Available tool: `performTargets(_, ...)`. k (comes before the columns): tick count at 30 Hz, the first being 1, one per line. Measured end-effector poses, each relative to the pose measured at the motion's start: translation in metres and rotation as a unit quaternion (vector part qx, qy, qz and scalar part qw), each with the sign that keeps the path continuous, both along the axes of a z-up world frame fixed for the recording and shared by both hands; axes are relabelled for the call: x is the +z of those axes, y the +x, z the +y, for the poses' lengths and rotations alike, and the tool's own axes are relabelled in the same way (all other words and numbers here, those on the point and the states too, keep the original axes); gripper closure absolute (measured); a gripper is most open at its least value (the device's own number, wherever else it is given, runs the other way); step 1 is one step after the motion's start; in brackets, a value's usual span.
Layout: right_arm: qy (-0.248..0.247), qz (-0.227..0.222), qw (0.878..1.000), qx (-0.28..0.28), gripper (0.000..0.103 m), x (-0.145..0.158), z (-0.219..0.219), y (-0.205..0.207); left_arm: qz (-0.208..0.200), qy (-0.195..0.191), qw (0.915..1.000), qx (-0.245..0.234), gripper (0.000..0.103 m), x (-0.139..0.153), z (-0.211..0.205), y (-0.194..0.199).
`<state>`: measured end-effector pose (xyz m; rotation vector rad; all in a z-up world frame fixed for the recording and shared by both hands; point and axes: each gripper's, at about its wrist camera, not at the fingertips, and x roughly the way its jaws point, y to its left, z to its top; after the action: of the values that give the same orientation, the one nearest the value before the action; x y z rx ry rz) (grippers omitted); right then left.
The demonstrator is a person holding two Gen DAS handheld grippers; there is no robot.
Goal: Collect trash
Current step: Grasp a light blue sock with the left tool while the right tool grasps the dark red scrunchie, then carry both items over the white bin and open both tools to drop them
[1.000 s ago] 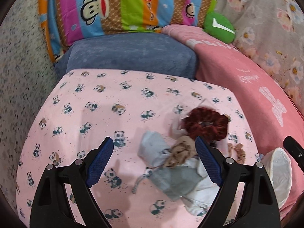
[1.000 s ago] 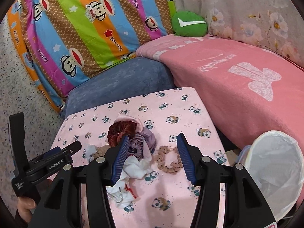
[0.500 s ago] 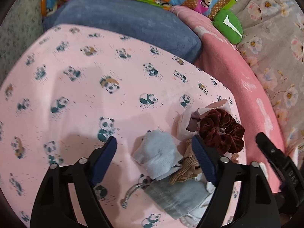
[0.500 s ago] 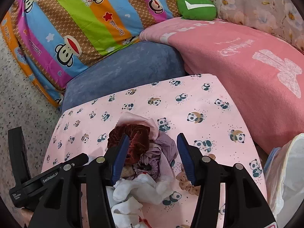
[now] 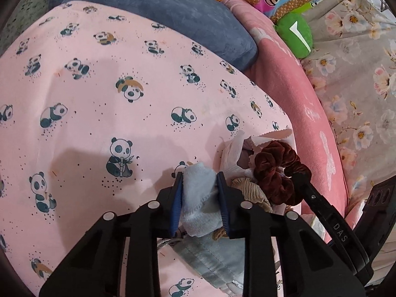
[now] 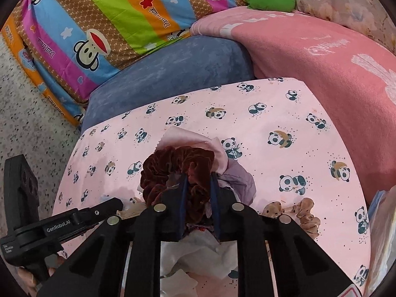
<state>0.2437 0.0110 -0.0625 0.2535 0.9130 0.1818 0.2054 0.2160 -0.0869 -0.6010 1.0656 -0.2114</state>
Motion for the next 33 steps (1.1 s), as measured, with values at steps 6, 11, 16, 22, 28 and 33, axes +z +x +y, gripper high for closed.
performTargets(6,0.010,-0.042,0.999,-0.001,0.089,0.035,-0.006,-0.013,-0.040,0.029,0.9988,0.003,0.080,0.035,-0.008,-0.003)
performTargets(11,0.008,-0.091,0.996,-0.008,0.089,0.082,-0.019,-0.032,-0.097,0.063,0.9933,-0.008,0.080,0.081,-0.025,-0.008)
performTargets(16,0.006,-0.132,0.991,-0.019,0.089,0.125,-0.038,-0.055,-0.151,0.097,0.9834,-0.027,0.080,0.124,-0.054,-0.014)
performTargets(22,0.002,-0.174,0.984,-0.040,0.089,0.167,-0.069,-0.090,-0.202,0.125,0.9694,-0.062,0.080,0.159,-0.099,-0.030)
performTargets(28,0.003,-0.202,0.977,-0.072,0.089,0.191,-0.115,-0.127,-0.236,0.142,0.9555,-0.107,0.080,0.175,-0.151,-0.050)
performTargets(33,0.001,-0.208,0.972,-0.106,0.089,0.197,-0.159,-0.157,-0.247,0.151,0.9465,-0.142,0.080,0.178,-0.191,-0.065)
